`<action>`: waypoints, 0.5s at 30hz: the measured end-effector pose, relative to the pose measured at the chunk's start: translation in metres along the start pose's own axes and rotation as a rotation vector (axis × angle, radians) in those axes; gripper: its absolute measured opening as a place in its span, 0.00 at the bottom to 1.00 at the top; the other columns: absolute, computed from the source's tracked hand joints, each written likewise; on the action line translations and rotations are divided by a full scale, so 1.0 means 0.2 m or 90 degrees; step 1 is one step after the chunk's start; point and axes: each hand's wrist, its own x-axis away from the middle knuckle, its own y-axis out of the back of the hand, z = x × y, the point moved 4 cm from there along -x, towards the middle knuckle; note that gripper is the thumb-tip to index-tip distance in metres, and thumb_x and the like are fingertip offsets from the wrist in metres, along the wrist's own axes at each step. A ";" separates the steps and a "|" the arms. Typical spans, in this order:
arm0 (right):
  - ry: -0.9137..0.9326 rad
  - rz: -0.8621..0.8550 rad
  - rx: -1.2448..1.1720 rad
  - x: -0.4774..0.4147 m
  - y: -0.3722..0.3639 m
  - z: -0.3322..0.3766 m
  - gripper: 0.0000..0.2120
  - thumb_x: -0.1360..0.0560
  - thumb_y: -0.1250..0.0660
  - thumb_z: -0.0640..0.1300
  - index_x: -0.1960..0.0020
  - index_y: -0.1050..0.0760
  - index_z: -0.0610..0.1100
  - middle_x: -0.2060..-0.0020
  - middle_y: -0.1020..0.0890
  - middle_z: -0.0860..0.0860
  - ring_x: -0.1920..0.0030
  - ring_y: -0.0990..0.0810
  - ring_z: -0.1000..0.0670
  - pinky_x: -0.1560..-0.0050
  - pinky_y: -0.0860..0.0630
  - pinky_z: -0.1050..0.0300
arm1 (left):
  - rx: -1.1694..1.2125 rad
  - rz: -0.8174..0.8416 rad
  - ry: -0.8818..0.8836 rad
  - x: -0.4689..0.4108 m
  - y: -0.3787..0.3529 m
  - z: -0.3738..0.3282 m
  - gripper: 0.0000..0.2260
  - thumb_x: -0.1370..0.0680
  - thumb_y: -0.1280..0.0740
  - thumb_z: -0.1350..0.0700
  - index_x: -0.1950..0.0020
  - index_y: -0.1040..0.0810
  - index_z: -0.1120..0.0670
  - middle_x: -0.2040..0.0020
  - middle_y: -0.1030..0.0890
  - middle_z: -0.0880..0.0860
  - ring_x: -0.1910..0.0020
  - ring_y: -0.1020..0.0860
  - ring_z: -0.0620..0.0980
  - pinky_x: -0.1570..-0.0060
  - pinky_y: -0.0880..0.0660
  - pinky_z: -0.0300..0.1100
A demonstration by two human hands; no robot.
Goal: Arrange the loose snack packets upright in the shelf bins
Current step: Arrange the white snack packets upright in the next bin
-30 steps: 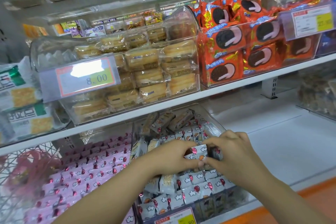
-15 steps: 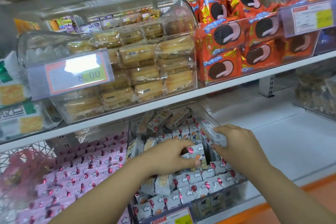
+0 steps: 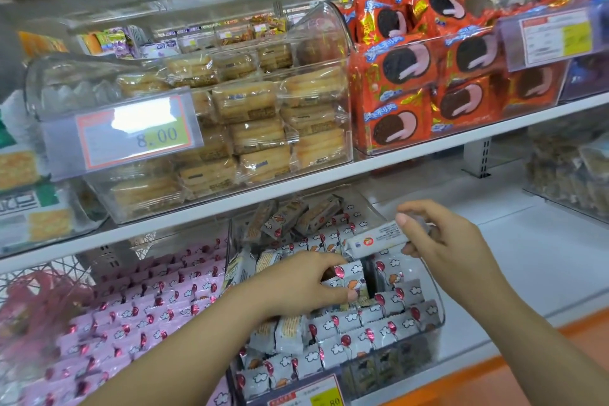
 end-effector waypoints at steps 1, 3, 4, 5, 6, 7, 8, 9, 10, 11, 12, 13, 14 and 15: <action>0.002 0.007 -0.001 0.00 0.00 0.00 0.05 0.24 0.35 0.48 0.57 0.26 0.58 0.67 0.20 0.53 0.68 0.19 0.57 0.64 0.23 0.60 | -0.001 0.001 0.002 0.00 0.00 0.00 0.29 0.24 0.37 0.37 0.26 0.36 0.47 0.28 0.31 0.48 0.34 0.29 0.48 0.39 0.32 0.38; -0.017 0.023 0.003 -0.01 -0.01 0.01 0.05 0.24 0.34 0.48 0.59 0.25 0.56 0.67 0.20 0.55 0.70 0.20 0.59 0.65 0.23 0.62 | -0.002 0.005 0.001 0.00 0.00 0.00 0.30 0.24 0.37 0.36 0.26 0.36 0.47 0.28 0.31 0.47 0.33 0.30 0.47 0.36 0.32 0.41; -0.037 0.031 -0.006 -0.02 -0.01 0.00 0.03 0.25 0.33 0.48 0.58 0.24 0.53 0.67 0.20 0.55 0.71 0.20 0.59 0.65 0.23 0.61 | -0.003 0.005 0.000 0.00 0.00 0.00 0.30 0.25 0.37 0.36 0.26 0.35 0.47 0.28 0.31 0.47 0.33 0.30 0.47 0.35 0.32 0.41; -0.061 0.046 -0.021 -0.02 -0.01 -0.01 0.01 0.26 0.31 0.47 0.56 0.23 0.51 0.66 0.19 0.54 0.71 0.20 0.58 0.64 0.22 0.60 | -0.005 0.006 -0.001 0.00 0.00 0.00 0.30 0.25 0.37 0.36 0.27 0.35 0.47 0.28 0.31 0.47 0.34 0.29 0.47 0.36 0.32 0.41; -0.083 0.065 -0.034 -0.02 -0.01 -0.02 0.04 0.28 0.29 0.46 0.54 0.22 0.49 0.64 0.19 0.54 0.70 0.19 0.57 0.64 0.21 0.60 | -0.005 0.006 -0.002 0.00 0.00 0.00 0.29 0.25 0.37 0.36 0.27 0.35 0.47 0.29 0.30 0.47 0.34 0.29 0.47 0.37 0.32 0.40; -0.102 0.091 -0.047 -0.02 -0.01 -0.03 0.08 0.29 0.27 0.44 0.51 0.22 0.47 0.61 0.18 0.54 0.67 0.17 0.55 0.62 0.21 0.60 | -0.005 0.006 -0.003 0.00 0.00 0.00 0.29 0.25 0.37 0.36 0.27 0.34 0.47 0.30 0.29 0.47 0.35 0.28 0.47 0.39 0.32 0.39; -0.120 0.120 -0.055 -0.02 -0.02 -0.03 0.12 0.30 0.26 0.42 0.47 0.23 0.47 0.58 0.18 0.53 0.65 0.16 0.54 0.61 0.21 0.61 | -0.005 0.003 -0.004 -0.01 0.00 0.00 0.28 0.24 0.37 0.37 0.28 0.34 0.47 0.30 0.29 0.47 0.36 0.28 0.47 0.40 0.32 0.39; -0.131 0.141 -0.063 -0.01 -0.02 -0.04 0.15 0.30 0.27 0.39 0.44 0.23 0.45 0.56 0.17 0.53 0.64 0.16 0.54 0.61 0.22 0.63 | -0.006 0.001 -0.005 -0.01 0.00 0.00 0.28 0.24 0.36 0.37 0.28 0.33 0.48 0.31 0.28 0.48 0.36 0.28 0.47 0.42 0.32 0.38; -0.132 0.154 -0.062 -0.01 -0.02 -0.03 0.16 0.29 0.28 0.37 0.42 0.24 0.44 0.56 0.17 0.52 0.65 0.16 0.54 0.63 0.23 0.66 | -0.004 0.001 -0.006 -0.01 0.00 0.01 0.28 0.24 0.36 0.37 0.29 0.33 0.48 0.32 0.27 0.48 0.37 0.27 0.47 0.43 0.32 0.37; -0.123 0.154 -0.051 0.00 -0.02 -0.03 0.16 0.28 0.29 0.37 0.41 0.24 0.44 0.56 0.18 0.52 0.67 0.17 0.55 0.65 0.24 0.68 | 0.001 0.001 -0.007 -0.01 0.00 0.00 0.27 0.24 0.36 0.37 0.30 0.32 0.48 0.33 0.26 0.49 0.39 0.26 0.48 0.46 0.32 0.37; -0.104 0.147 -0.029 0.00 -0.02 -0.02 0.16 0.27 0.29 0.39 0.41 0.24 0.45 0.56 0.18 0.53 0.68 0.17 0.55 0.67 0.24 0.67 | 0.006 0.001 -0.009 -0.01 0.00 0.00 0.25 0.24 0.36 0.37 0.31 0.30 0.48 0.37 0.24 0.48 0.41 0.25 0.48 0.48 0.32 0.37; -0.082 0.140 0.005 0.00 -0.01 -0.02 0.16 0.27 0.29 0.43 0.40 0.24 0.47 0.58 0.18 0.55 0.70 0.18 0.56 0.67 0.25 0.67 | 0.011 -0.001 -0.011 -0.01 0.00 0.00 0.23 0.24 0.36 0.38 0.33 0.29 0.48 0.42 0.22 0.47 0.45 0.24 0.46 0.50 0.31 0.37; -0.058 0.136 0.044 -0.01 -0.01 -0.01 0.16 0.27 0.29 0.46 0.40 0.24 0.50 0.64 0.18 0.56 0.72 0.20 0.57 0.68 0.27 0.69 | 0.014 -0.002 -0.015 0.00 0.00 -0.01 0.21 0.24 0.35 0.39 0.35 0.28 0.48 0.48 0.22 0.44 0.51 0.24 0.43 0.54 0.31 0.36; -0.035 0.134 0.076 -0.01 -0.02 0.00 0.16 0.27 0.30 0.47 0.40 0.24 0.51 0.72 0.20 0.59 0.75 0.23 0.58 0.70 0.29 0.70 | 0.011 -0.003 -0.017 0.00 0.00 -0.02 0.20 0.24 0.35 0.39 0.37 0.27 0.48 0.54 0.24 0.41 0.57 0.25 0.39 0.58 0.32 0.35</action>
